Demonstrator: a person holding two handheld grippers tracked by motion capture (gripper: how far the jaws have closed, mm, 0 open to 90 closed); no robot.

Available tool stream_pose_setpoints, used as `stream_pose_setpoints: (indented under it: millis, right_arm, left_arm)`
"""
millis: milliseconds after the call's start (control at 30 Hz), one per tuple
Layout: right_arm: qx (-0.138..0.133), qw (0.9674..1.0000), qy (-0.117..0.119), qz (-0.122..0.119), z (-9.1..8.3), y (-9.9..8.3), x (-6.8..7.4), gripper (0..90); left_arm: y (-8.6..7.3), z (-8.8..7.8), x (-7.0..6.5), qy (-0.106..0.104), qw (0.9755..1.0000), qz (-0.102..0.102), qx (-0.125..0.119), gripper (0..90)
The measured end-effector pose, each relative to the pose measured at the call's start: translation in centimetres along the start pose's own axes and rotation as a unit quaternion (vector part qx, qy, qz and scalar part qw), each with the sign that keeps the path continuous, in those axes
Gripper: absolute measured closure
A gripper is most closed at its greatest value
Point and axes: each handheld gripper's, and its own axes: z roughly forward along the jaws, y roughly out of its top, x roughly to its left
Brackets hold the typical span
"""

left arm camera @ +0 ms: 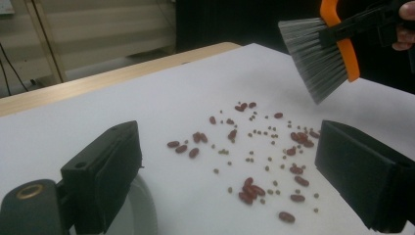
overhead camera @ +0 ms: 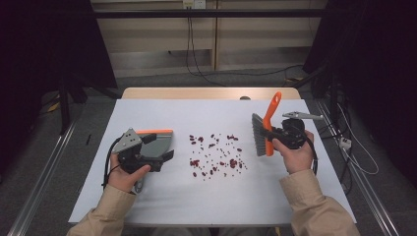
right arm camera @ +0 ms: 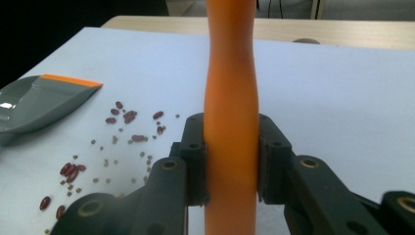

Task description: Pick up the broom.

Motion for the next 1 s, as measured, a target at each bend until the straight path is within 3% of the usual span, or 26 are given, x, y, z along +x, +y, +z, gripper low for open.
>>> stream_pose_setpoints:
  millis: [100,200,333,600,1000]
  right_arm:
    - [0.013,0.9999,-0.004,0.000,-0.2,0.0,-0.4,70.6]
    - [0.052,0.9985,-0.016,-0.011,0.0,-0.1,-0.5,70.6]
    - [0.077,0.9967,-0.023,-0.014,1.0,-0.5,-0.6,70.6]
    - [0.050,0.9982,-0.031,-0.013,3.6,-0.9,-0.9,70.2]
    - [0.059,0.9965,-0.047,-0.034,6.4,-1.5,-0.6,69.0]
  left_arm:
    - [-0.3,-0.3,0.1,0.002,1.0000,-0.001,0.003,9.8]
    - [-0.5,-0.5,0.2,0.000,1.0000,-0.001,-0.001,9.9]
    - [-0.5,-0.6,0.2,-0.001,1.0000,0.000,-0.003,9.9]
    - [-0.9,-0.6,0.4,0.003,1.0000,0.003,0.001,9.8]
    - [-1.2,-0.5,0.5,0.003,1.0000,0.004,0.005,9.8]
